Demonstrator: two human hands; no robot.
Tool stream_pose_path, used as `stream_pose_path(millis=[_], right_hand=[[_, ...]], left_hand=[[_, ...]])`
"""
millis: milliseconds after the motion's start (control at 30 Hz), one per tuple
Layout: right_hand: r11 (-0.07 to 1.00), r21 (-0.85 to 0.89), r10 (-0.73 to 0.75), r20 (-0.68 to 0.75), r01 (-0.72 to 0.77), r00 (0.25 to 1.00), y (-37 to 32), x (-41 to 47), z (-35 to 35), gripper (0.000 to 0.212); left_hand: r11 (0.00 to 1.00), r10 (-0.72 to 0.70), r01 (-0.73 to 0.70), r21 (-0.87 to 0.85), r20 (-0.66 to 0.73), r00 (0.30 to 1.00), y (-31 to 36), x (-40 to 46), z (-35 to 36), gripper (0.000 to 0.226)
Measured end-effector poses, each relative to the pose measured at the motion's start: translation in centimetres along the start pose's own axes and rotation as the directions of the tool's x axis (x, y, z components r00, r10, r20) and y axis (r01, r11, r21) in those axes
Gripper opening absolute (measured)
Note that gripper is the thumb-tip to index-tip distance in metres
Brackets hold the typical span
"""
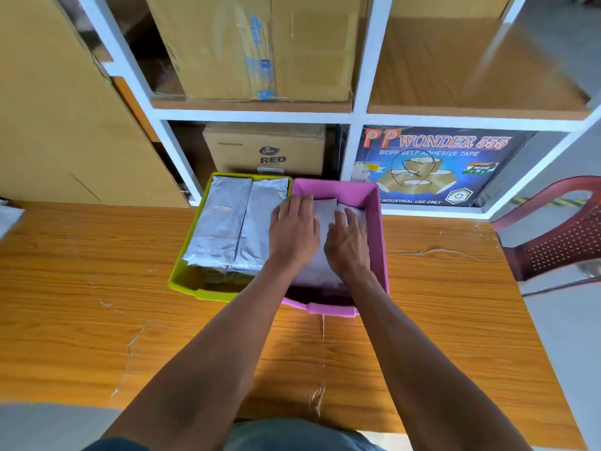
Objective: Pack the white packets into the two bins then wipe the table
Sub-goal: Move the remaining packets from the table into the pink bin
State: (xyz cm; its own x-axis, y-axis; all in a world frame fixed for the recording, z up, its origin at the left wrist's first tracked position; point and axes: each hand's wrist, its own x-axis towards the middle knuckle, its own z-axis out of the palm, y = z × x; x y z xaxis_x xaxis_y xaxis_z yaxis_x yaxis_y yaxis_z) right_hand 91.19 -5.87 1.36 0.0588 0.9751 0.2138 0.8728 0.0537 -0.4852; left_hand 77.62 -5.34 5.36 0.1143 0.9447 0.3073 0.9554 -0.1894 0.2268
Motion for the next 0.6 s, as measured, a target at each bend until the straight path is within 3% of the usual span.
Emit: stream_pose_path(millis=[267,367,600], right_hand=[[0.986,0.003,-0.165,-0.013,0.165,0.986,-10.4,-3.7,1.8,0.039],[0.976,0.009,-0.217,-0.051,0.218,0.975,-14.8,-5.6,3.6,0.045],[0.940,-0.051,-0.341,-0.063,0.338,0.938,-25.7,-9.0,9.3,0.034]], left_hand=[[0.981,-0.169,0.175,0.079,-0.079,0.983,-7.9,-6.8,-4.4,0.044],[0.966,-0.230,0.240,0.102,-0.100,0.968,-12.4,-9.8,-5.8,0.047],[0.947,-0.290,0.305,0.103,-0.141,0.947,-24.3,-16.0,-10.2,0.049]])
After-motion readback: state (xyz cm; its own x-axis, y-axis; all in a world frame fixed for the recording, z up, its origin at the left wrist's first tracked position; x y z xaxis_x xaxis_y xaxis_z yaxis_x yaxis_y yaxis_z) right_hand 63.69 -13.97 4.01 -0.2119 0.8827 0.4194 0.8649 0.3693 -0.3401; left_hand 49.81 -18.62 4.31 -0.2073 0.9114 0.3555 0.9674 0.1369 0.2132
